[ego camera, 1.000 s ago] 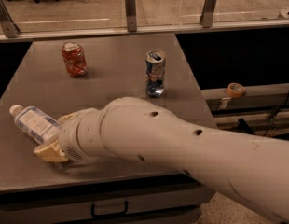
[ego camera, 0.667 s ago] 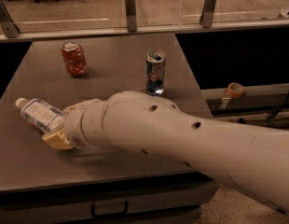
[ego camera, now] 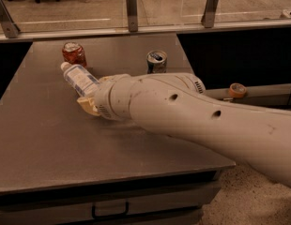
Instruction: Move blue plastic bottle near coke can
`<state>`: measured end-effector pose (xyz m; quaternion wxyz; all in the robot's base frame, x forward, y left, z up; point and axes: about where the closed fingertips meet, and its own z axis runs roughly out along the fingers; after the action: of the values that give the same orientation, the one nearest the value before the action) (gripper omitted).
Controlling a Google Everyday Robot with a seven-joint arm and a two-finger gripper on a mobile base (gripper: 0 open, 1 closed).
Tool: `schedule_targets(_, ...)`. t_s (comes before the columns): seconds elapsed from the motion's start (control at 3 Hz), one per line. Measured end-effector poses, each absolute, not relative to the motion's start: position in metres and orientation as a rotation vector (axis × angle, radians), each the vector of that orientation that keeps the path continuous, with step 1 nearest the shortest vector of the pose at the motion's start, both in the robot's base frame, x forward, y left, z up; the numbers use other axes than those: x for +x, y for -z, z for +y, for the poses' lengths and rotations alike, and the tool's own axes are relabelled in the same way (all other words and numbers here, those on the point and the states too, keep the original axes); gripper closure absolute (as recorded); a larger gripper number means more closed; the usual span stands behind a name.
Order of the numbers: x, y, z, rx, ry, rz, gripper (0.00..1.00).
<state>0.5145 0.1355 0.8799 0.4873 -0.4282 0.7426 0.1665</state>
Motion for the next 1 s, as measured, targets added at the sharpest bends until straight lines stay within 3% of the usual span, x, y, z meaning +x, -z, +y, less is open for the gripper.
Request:
schedule_targets(0.33, 0.534, -0.880, 0.128, -1.004, -0.395, 1.842, 0.86)
schedule_targets(1.0, 0.546, -0.875, 0.141, -1.008, -0.402, 1.889, 0.39)
